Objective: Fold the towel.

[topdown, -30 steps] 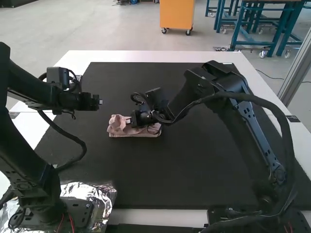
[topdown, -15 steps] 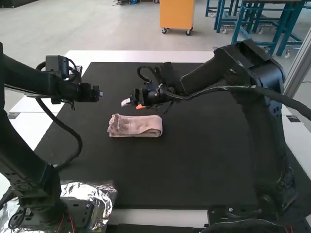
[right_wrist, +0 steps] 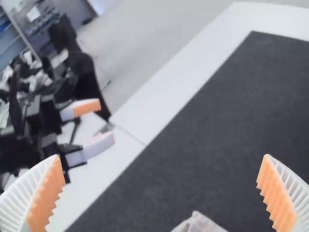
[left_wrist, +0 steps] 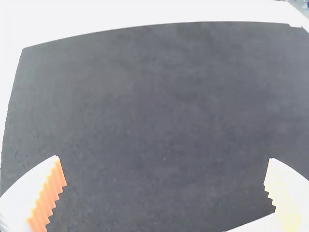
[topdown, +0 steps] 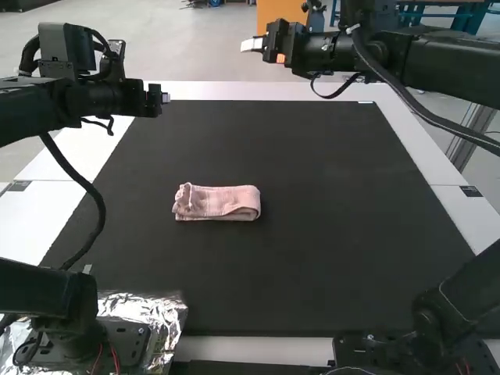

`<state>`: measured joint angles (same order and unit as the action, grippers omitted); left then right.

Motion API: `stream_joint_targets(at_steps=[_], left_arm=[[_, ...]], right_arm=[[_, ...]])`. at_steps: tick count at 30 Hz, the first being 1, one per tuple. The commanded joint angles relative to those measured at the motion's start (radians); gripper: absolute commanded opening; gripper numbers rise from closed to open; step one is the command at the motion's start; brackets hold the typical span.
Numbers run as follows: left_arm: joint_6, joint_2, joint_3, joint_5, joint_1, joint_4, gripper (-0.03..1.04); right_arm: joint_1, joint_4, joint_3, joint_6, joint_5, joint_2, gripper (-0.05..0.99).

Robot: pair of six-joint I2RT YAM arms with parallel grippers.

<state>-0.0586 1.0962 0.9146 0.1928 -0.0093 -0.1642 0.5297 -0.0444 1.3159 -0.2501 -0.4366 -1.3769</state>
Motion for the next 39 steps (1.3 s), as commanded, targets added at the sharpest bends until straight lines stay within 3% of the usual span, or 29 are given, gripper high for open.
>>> stream_joint_targets(at_steps=[1,8,14,17,21,23,26,29,31,32,36,39], left_arm=[[-0.009,-0.128,0.036,-0.030,0.011,-0.023,0.97],[-0.010,-0.480,0.029,-0.075,0.022,-0.046,0.97],[-0.015,-0.756,-0.005,-0.165,0.022,-0.044,0.97],[-0.014,-0.880,-0.033,-0.182,0.019,-0.058,0.97],[-0.012,-1.035,-0.069,-0.184,0.015,-0.081,0.97],[-0.012,-1.089,-0.089,-0.184,0.017,-0.092,0.97],[-0.032,-1.095,-0.097,-0.176,0.019,-0.138,0.97],[-0.047,-1.096,-0.120,-0.138,0.014,-0.170,0.97],[-0.037,-1.096,-0.192,-0.135,0.014,-0.093,0.97],[-0.021,-1.096,-0.240,-0.130,0.014,-0.034,0.97],[-0.003,-1.096,-0.447,-0.131,0.019,0.172,0.97],[0.008,-1.096,-0.625,-0.128,0.019,0.419,0.97]], right_arm=[[-0.068,-0.040,-0.009,0.029,0.099,0.180,0.92],[-0.237,-0.115,-0.138,0.058,0.148,0.596,0.92],[-0.315,-0.198,-0.259,0.066,0.176,0.977,0.92],[-0.361,-0.249,-0.288,0.080,0.194,1.118,0.92],[-0.433,-0.268,-0.325,0.087,0.203,1.274,0.92],[-0.461,-0.273,-0.346,0.089,0.236,1.352,0.92],[-0.485,-0.325,-0.369,0.166,0.366,1.371,0.92],[-0.482,-0.341,-0.445,0.268,0.381,1.372,0.92],[-0.478,-0.299,-0.521,0.287,0.449,1.372,0.92],[-0.476,-0.270,-0.570,0.284,0.450,1.372,0.92],[-0.476,0.023,-0.820,0.285,0.452,1.372,0.92],[-0.476,0.302,-1.026,0.278,0.450,1.372,0.92]])
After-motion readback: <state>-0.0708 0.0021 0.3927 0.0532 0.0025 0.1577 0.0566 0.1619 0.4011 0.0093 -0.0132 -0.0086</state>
